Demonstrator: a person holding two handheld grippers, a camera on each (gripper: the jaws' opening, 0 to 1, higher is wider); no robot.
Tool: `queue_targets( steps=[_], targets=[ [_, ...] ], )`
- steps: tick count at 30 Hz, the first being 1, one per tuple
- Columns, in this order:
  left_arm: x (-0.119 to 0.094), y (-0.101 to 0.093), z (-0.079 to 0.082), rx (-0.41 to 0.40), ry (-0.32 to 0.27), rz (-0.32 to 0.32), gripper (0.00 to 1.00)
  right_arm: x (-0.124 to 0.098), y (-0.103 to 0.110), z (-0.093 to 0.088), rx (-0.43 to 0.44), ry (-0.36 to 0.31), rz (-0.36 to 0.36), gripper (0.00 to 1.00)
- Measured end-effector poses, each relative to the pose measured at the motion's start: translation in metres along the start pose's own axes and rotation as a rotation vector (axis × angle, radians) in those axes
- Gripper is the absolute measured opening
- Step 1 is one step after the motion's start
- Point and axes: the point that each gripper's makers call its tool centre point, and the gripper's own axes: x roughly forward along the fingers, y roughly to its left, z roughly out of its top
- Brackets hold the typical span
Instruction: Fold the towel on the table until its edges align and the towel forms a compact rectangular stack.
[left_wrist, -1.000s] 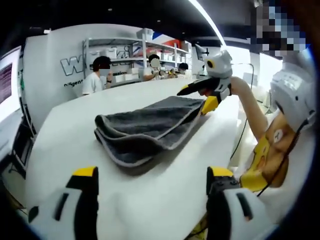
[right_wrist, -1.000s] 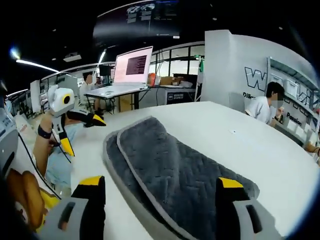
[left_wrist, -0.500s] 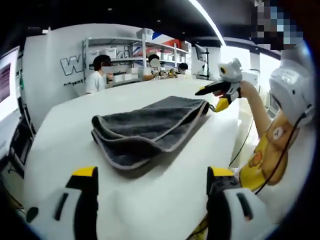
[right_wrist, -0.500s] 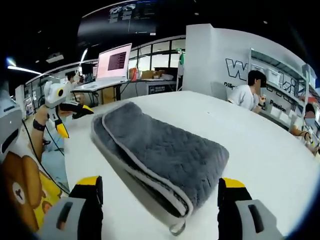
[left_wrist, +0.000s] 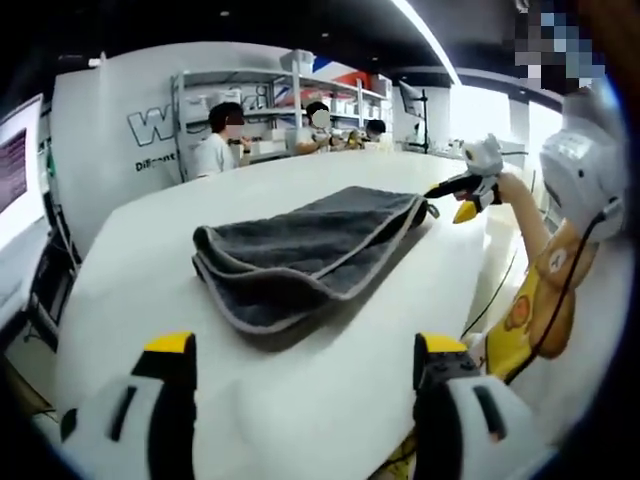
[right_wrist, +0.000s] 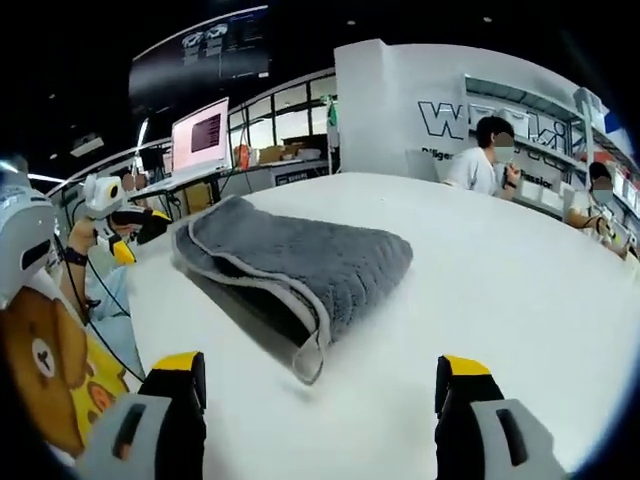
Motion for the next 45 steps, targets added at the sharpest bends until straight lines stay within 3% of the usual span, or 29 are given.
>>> queue_targets(
  steps=[9,31,37,45],
  targets=[
    [0.003,-0.007,0.0,0.01,0.016,-0.008,0.94,-0.005,-0.003,0.006,0.028,-0.055,0.03,1.0],
    [0.007,-0.009,0.003,0.014,0.013,-0.014,0.94,0.002,0.002,0.014,0.065,-0.112,0.07,1.0],
    [0.006,-0.009,0.001,0.011,0.014,-0.015,0.94,0.0,0.002,0.022,0.098,-0.159,0.085,1.0],
    [0.007,-0.009,0.002,0.013,0.012,-0.017,0.94,0.0,0.002,0.022,0.098,-0.16,0.09,1.0]
  ],
)
